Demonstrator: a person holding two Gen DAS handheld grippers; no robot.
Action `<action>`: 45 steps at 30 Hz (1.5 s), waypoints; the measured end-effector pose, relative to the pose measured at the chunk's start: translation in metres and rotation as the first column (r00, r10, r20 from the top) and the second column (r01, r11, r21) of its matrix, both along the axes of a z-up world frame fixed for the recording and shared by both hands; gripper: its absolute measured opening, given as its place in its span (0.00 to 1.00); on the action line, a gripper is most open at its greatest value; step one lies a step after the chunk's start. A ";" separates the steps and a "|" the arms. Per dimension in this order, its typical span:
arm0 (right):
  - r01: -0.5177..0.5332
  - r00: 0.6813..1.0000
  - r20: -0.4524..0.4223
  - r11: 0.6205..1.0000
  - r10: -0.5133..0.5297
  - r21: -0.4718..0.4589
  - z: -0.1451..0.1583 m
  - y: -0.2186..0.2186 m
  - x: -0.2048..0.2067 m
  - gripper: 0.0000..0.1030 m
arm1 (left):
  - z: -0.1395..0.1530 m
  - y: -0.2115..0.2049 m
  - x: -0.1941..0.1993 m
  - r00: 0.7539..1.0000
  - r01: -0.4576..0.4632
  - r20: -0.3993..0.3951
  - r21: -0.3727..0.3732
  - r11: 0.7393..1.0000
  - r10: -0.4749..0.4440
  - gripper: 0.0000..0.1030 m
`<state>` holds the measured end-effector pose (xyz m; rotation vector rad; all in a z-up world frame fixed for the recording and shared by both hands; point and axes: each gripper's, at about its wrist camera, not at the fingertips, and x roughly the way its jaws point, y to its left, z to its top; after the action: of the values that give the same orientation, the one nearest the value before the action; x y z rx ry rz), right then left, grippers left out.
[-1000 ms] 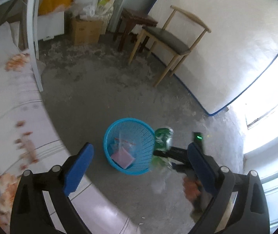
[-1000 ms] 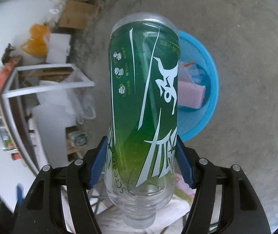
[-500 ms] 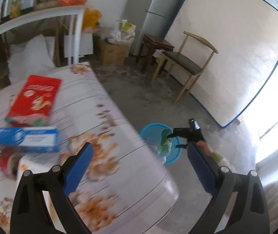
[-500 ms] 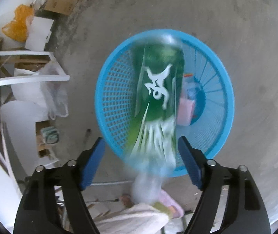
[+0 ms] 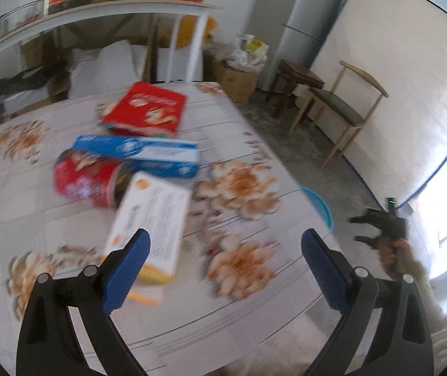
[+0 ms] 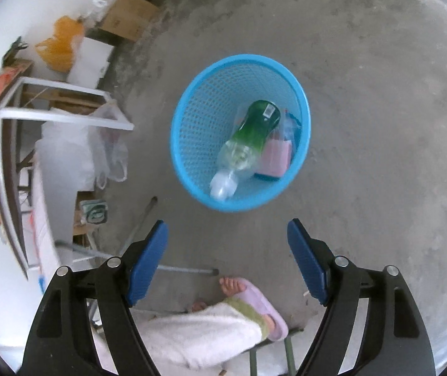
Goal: Collect trash
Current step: 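Move both tools back over the table, then grasp the white medicine box with the right gripper and lift it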
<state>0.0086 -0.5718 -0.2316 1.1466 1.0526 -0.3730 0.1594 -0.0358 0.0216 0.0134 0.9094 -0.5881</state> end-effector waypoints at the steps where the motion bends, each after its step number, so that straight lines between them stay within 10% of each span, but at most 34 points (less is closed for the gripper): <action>1: -0.012 1.000 0.020 1.000 0.012 -0.018 0.016 0.010 -0.007 0.73 | -0.002 0.007 -0.002 1.000 -0.013 0.006 0.008 1.000 0.013 0.92; 8: -0.170 0.964 0.187 0.977 0.192 -0.128 0.107 0.086 0.014 0.78 | -0.016 0.053 -0.008 0.995 -0.098 0.003 -0.013 0.995 0.098 0.92; 19: -0.604 0.732 0.372 0.796 0.571 -0.034 0.140 0.272 0.140 0.80 | -0.049 0.072 0.037 0.988 -0.152 -0.053 -0.153 0.976 0.146 0.92; 32: -0.681 0.700 0.214 0.727 0.682 -0.091 0.141 0.344 0.189 0.81 | -0.081 0.038 0.037 0.961 0.042 -0.237 -0.374 0.926 -0.139 0.86; 45: -0.771 0.587 -0.094 0.520 0.804 -0.369 0.128 0.420 0.219 0.88 | -0.080 0.113 0.033 0.962 -0.176 -0.264 -0.383 0.907 0.076 0.86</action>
<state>0.2274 -0.1522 -0.1037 0.2364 1.2461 0.2208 0.1923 0.0773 -0.0580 -0.4996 1.0029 -0.6556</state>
